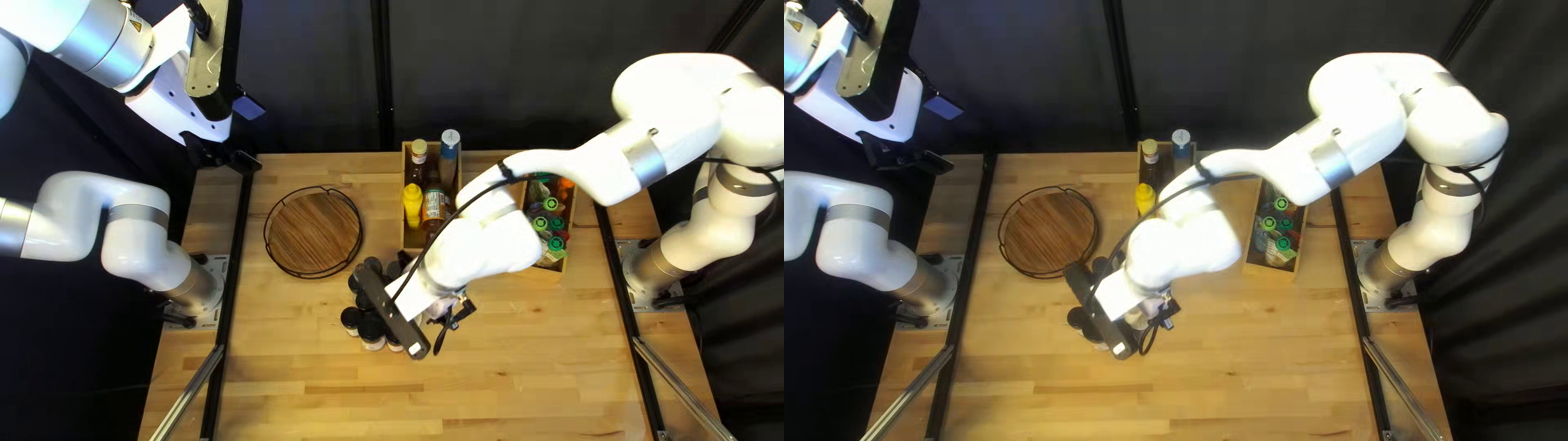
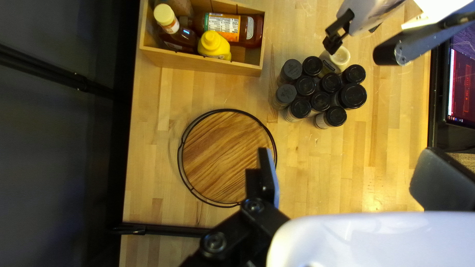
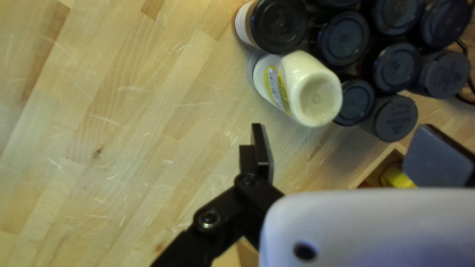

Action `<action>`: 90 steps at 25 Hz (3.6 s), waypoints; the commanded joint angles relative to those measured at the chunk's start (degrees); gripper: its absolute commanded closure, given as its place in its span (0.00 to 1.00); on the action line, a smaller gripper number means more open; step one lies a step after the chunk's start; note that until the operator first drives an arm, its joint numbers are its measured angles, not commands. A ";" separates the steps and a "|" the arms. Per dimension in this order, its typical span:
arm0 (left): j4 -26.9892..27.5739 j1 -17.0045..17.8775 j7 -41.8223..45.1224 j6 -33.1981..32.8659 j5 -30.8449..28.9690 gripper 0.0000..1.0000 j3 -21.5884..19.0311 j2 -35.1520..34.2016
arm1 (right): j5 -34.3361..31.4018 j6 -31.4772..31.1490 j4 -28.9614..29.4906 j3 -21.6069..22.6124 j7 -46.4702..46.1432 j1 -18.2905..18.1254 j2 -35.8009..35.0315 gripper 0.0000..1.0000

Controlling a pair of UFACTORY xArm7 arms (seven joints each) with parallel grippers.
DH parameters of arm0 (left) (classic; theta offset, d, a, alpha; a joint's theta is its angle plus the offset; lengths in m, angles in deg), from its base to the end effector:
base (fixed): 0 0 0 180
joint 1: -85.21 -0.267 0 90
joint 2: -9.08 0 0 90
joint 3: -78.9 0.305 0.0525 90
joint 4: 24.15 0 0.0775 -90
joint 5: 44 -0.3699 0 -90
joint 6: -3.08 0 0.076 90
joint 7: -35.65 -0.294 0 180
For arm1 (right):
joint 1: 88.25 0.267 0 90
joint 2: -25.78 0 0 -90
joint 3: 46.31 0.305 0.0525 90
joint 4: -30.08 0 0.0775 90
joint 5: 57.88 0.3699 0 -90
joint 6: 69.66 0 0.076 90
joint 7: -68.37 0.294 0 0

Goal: Separate condiments, baby food and spices and place it in 3 different racks/containers

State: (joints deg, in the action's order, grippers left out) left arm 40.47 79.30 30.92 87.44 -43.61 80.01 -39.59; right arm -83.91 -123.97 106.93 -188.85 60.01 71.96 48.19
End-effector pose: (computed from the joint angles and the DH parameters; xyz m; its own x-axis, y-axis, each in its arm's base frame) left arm 0.3212 0.0389 0.5047 0.8748 0.0266 0.4837 0.0410 -0.9990 -0.0192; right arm 0.6022 0.1106 0.1279 0.7875 0.6132 0.0614 0.5975 -0.7842 0.1672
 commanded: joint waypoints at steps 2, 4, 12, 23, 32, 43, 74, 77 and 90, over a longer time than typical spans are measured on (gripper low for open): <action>0.00 0.00 0.00 0.00 0.00 0.00 0.00 0.00 | -2.26 -1.50 1.93 -1.18 0.18 1.50 2.74 0.00; 0.00 0.00 0.00 0.00 0.00 0.00 0.00 0.00 | -2.67 -1.98 2.88 -1.42 0.12 1.94 3.70 0.00; 0.00 0.00 0.00 0.00 0.00 0.00 0.00 0.00 | -3.08 -3.00 5.56 -1.75 -0.37 2.86 6.25 0.96; 0.00 0.00 0.00 0.00 0.00 0.00 0.00 0.00 | -0.91 -3.69 2.74 -0.25 -2.19 0.97 1.39 1.00; 0.00 0.00 0.00 0.00 0.00 0.00 0.00 0.00 | 0.55 -4.07 2.15 0.39 -3.20 0.07 -0.71 0.00; 0.00 0.00 0.00 0.00 0.00 0.00 0.00 0.00 | -3.59 -1.83 3.90 -1.27 -2.80 2.72 5.79 0.00; 0.00 0.00 0.00 0.00 0.00 0.00 0.00 0.00 | 11.34 4.45 -10.49 -3.78 -12.91 -11.60 -18.68 1.00; 0.00 0.00 0.00 0.00 0.00 0.00 0.00 0.00 | 11.74 5.21 -10.59 -4.48 -13.25 -12.44 -18.73 1.00; 0.00 0.00 0.00 0.00 0.00 0.00 0.00 0.00 | 4.91 8.59 -10.99 -6.95 -7.33 -13.07 -15.60 1.00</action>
State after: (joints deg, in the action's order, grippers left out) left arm 40.47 79.30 30.92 87.44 -43.61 80.02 -39.59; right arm -77.83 -115.95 96.45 -195.34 51.50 58.98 32.40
